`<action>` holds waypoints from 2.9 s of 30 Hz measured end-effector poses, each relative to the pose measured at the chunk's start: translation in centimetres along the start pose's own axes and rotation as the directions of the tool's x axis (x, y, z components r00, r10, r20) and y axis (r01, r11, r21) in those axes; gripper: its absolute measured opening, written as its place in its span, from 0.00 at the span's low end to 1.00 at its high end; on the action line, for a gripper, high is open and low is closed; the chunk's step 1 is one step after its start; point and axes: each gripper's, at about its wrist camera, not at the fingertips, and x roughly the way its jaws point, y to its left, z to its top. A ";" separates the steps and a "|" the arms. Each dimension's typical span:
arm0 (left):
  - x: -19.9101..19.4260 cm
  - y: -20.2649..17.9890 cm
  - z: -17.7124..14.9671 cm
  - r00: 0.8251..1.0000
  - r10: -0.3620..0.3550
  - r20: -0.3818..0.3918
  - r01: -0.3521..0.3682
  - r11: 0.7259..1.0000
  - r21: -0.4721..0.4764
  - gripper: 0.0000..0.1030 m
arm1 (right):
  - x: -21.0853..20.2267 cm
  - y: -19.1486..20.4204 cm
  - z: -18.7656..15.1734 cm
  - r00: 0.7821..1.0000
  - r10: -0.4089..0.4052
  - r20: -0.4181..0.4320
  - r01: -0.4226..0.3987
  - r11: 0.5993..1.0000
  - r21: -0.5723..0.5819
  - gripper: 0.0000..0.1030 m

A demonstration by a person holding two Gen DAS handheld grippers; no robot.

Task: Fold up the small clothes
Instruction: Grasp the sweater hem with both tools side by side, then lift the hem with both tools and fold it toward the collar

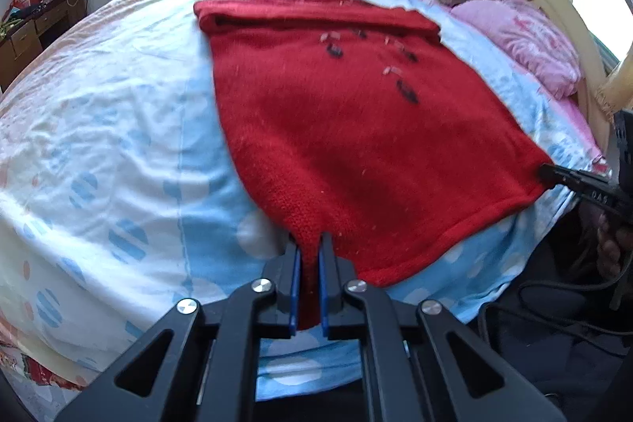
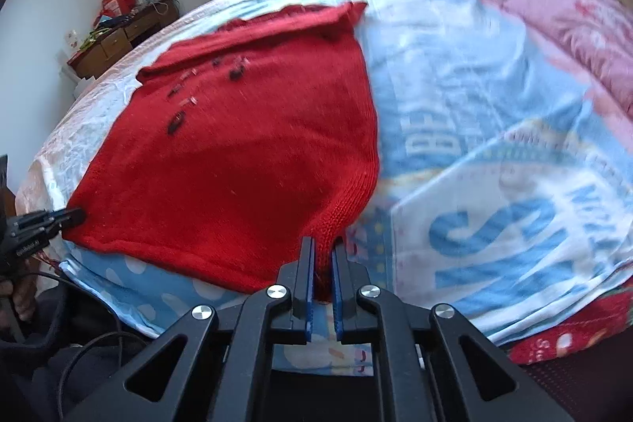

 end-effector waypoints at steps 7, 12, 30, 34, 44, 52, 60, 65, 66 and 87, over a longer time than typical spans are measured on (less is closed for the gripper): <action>-1.5 1.2 1.1 0.998 -0.024 0.062 0.027 0.999 -0.044 0.08 | -1.8 0.2 0.4 0.997 -0.017 0.080 0.018 1.000 -0.013 0.06; -2.0 1.6 1.8 0.995 -0.044 0.093 0.050 0.997 -0.060 0.08 | -2.4 0.5 1.2 0.993 -0.017 0.119 0.018 1.000 -0.007 0.06; -2.8 2.8 4.3 0.989 -0.029 0.148 0.041 0.996 -0.078 0.08 | -4.8 1.1 4.0 0.975 0.013 0.221 -0.012 1.000 -0.004 0.05; -3.1 2.4 5.5 0.985 0.000 0.170 0.012 0.998 -0.066 0.08 | -5.4 0.8 5.4 0.968 0.021 0.250 -0.023 1.000 0.002 0.05; -3.8 1.3 8.9 0.961 0.090 0.261 -0.092 0.996 -0.007 0.08 | -5.8 0.1 9.7 0.955 0.023 0.295 -0.031 0.999 0.023 0.05; -2.9 1.7 10.8 0.950 0.141 0.279 -0.150 0.989 0.010 0.08 | -5.2 0.6 13.5 0.948 0.025 0.318 -0.029 1.000 0.009 0.05; -1.8 3.1 12.9 0.946 0.165 0.280 -0.171 0.985 -0.002 0.08 | -3.2 1.5 16.8 0.947 0.033 0.319 -0.030 0.999 -0.014 0.05; -1.2 4.0 14.7 0.944 0.170 0.284 -0.174 0.985 -0.014 0.08 | -1.6 1.8 19.0 0.950 0.036 0.310 -0.032 0.999 -0.019 0.05; -1.0 4.1 15.0 0.943 0.171 0.284 -0.174 0.985 -0.015 0.08 | -1.2 1.9 19.4 0.951 0.037 0.308 -0.033 0.999 -0.018 0.05; 1.7 6.8 23.6 0.928 0.190 0.321 -0.184 0.982 -0.051 0.08 | 3.4 1.4 27.4 0.953 0.017 0.302 -0.015 1.000 -0.009 0.05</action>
